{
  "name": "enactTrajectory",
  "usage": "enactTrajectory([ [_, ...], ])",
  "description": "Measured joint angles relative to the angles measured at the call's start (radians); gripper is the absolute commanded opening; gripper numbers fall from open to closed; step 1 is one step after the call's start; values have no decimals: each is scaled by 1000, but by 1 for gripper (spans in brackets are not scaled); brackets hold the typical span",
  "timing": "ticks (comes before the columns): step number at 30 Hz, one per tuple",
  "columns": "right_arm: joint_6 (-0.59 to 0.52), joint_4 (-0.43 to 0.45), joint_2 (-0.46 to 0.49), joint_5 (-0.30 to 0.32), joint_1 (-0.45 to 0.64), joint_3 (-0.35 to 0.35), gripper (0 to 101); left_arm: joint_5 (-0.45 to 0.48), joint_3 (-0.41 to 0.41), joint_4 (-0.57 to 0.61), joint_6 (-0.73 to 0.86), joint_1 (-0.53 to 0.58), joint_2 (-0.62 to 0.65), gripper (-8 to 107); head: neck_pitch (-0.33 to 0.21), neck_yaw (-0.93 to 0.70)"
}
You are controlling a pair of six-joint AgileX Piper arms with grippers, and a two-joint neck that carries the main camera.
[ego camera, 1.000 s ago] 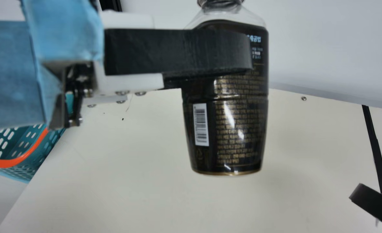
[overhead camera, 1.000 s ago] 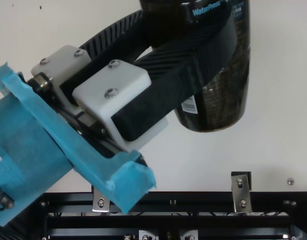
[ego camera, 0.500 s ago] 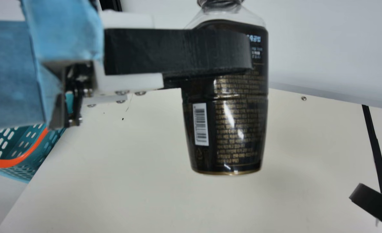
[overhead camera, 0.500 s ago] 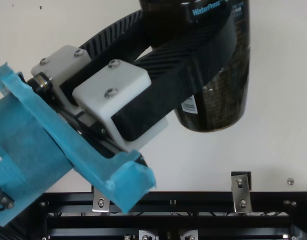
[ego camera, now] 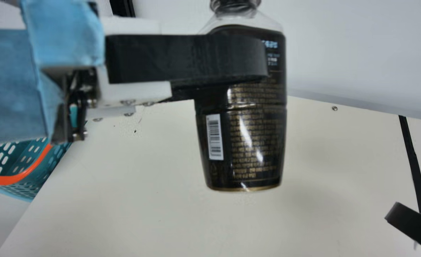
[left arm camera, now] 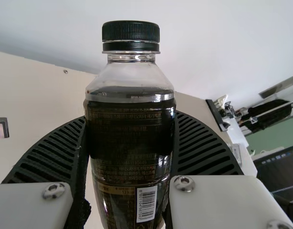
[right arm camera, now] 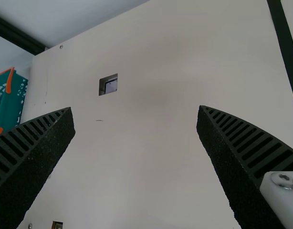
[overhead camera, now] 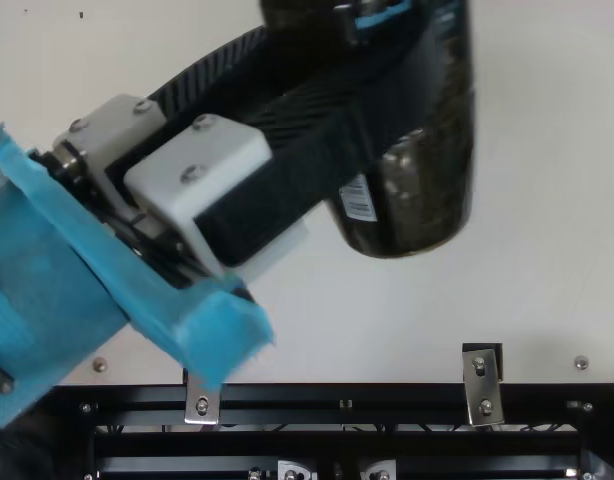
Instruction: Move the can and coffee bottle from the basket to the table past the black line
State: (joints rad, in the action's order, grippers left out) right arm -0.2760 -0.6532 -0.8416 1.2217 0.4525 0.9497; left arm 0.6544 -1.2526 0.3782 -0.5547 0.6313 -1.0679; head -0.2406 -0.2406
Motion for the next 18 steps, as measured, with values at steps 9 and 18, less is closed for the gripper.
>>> enactTrajectory([
  [9,0,0,0,0,0,0,101,-44,172,243,147,-159,19,10,0,0],
  [18,0,0,0,0,0,0,101,25,313,638,436,-332,-14,10,0,0],
])
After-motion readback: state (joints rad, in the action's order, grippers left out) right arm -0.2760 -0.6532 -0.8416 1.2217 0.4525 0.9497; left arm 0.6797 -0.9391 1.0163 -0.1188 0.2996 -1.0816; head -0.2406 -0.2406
